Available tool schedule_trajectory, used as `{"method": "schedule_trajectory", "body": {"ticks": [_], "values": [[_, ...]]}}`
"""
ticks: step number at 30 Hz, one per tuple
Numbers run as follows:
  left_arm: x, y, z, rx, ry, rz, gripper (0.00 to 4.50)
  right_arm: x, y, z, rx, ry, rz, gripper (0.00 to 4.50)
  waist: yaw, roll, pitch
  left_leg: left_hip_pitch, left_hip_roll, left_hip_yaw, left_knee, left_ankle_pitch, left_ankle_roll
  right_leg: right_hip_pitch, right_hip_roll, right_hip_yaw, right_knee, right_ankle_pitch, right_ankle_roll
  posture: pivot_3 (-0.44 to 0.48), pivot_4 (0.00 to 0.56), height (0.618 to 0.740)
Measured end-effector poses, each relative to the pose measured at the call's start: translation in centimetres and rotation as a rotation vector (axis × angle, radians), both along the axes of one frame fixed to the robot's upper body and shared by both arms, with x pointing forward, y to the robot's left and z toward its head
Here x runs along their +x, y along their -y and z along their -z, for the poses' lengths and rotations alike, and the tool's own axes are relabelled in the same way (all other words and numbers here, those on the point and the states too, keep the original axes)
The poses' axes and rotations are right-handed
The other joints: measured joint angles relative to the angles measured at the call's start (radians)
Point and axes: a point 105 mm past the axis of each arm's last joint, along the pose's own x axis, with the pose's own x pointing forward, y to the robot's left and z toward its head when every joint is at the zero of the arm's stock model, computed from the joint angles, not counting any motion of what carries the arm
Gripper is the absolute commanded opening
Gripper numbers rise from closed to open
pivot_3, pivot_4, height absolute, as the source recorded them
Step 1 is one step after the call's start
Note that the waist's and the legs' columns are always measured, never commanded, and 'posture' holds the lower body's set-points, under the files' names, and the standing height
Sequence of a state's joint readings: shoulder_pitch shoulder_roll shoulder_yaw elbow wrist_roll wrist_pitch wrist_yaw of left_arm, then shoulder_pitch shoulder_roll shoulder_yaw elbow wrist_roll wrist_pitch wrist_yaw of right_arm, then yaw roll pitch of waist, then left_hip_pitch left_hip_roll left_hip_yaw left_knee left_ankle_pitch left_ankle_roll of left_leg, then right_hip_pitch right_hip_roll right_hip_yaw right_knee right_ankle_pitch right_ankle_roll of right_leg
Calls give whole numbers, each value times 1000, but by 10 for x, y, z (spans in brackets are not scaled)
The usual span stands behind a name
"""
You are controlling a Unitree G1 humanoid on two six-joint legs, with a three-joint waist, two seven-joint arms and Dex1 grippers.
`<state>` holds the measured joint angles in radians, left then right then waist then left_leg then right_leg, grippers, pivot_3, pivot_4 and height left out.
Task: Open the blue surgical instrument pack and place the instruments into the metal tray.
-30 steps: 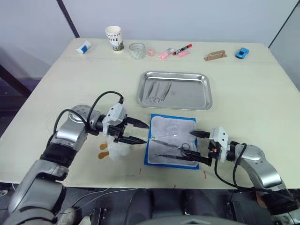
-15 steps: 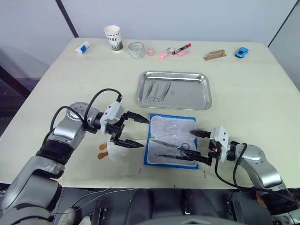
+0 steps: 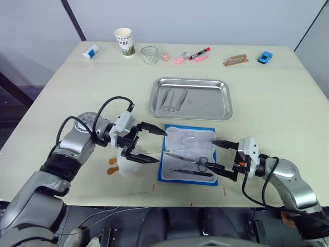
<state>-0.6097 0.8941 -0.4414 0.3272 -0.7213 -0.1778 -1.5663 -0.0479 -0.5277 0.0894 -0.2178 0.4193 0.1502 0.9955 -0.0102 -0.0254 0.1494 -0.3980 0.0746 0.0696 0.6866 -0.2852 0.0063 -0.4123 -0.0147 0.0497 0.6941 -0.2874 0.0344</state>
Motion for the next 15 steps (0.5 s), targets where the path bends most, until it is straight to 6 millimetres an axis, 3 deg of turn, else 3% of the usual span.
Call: {"method": "schedule_trajectory", "body": {"ticks": [15], "values": [[17,18,30,29,24,0,4430,-33,22,-37,-7,32,-7,4500,5,1,1,0,0,0,1,0,0,0,0,0,0,0,0,0,150,718]]}}
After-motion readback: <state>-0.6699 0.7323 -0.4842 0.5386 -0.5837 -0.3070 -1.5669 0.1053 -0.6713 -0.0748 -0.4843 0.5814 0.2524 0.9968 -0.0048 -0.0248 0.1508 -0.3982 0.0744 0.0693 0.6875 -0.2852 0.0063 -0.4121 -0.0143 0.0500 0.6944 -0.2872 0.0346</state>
